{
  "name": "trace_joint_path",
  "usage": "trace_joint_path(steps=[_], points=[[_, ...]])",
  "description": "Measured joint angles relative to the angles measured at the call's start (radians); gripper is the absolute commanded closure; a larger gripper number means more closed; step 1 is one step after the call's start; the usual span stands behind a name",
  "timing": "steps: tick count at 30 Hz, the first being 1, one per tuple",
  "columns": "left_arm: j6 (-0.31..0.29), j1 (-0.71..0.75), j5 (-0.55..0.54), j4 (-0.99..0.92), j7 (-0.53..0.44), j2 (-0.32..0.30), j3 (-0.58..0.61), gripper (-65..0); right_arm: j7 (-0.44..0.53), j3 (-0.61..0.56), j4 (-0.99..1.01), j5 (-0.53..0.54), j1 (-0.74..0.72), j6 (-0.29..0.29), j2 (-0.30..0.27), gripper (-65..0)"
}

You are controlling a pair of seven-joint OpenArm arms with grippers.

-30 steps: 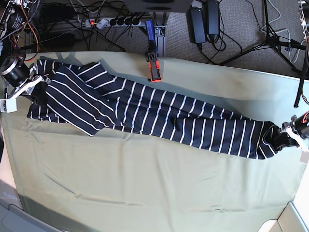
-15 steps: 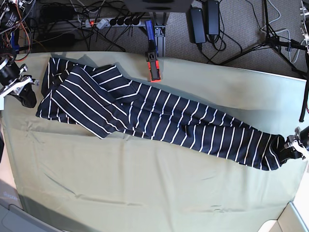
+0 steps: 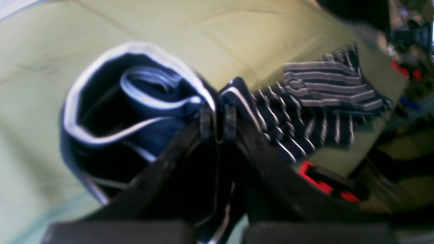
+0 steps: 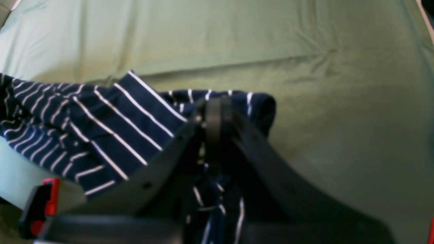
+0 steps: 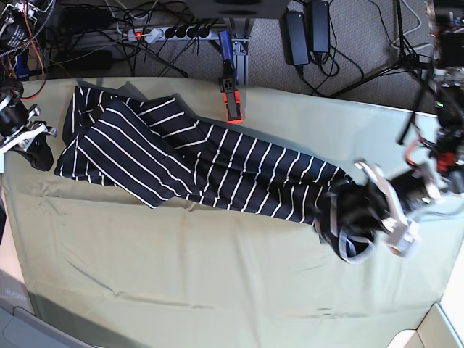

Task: Fold the T-shirt properly
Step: 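Lift the hem end with the left gripper and fold it toward the collar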

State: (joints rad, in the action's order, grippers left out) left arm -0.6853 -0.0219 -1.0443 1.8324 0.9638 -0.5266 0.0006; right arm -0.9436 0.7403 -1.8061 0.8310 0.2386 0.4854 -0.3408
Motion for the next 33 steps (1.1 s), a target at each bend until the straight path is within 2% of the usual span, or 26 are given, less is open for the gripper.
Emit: trace_joint_path(steps=[7,13,19,23,24,26,27,28,33], points=[[0.0,0.003,0.244,0.0,-0.074,0.141,0.232,0.0,0.0,0.0,0.0,-0.001,0.0,0.0,0.0,0.0],[0.0,0.005,0.334,-0.037,-0.108,0.232,0.345,0.0,0.0,0.0,0.0,0.0,0.0,0.0,0.0,0.0],[0.0,0.005,0.465,-0.105,-0.199,0.266,0.429,0.0,0.0,0.0,0.0,0.0,0.0,0.0,0.0,0.0],[0.0,0.005,0.48,-0.12,-0.213,0.266,0.439,0.0,0.0,0.0,0.0,-0.001,0.0,0.0,0.0,0.0],[0.0,0.004,0.48,-0.12,-0.213,0.266,0.439,-1.8,0.0,0.0,0.0,-0.001,0.0,0.0,0.0,0.0],[0.0,0.002,0.478,-0.12,-0.214,0.266,0.44,-18.0,0.0,0.0,0.0,-0.001,0.0,0.0,0.0,0.0],[0.0,0.002,0.481,-0.12,-0.217,0.27,0.439,-23.2,0.0,0.0,0.0,-0.001,0.0,0.0,0.0,0.0],[0.0,0.002,0.482,-0.12,-0.217,0.278,0.439,-25.3,0.0,0.0,0.0,-0.001,0.0,0.0,0.0,0.0],[0.0,0.002,0.471,-0.12,-0.219,0.328,0.444,-25.5,0.0,0.0,0.0,-0.001,0.0,0.0,0.0,0.0]])
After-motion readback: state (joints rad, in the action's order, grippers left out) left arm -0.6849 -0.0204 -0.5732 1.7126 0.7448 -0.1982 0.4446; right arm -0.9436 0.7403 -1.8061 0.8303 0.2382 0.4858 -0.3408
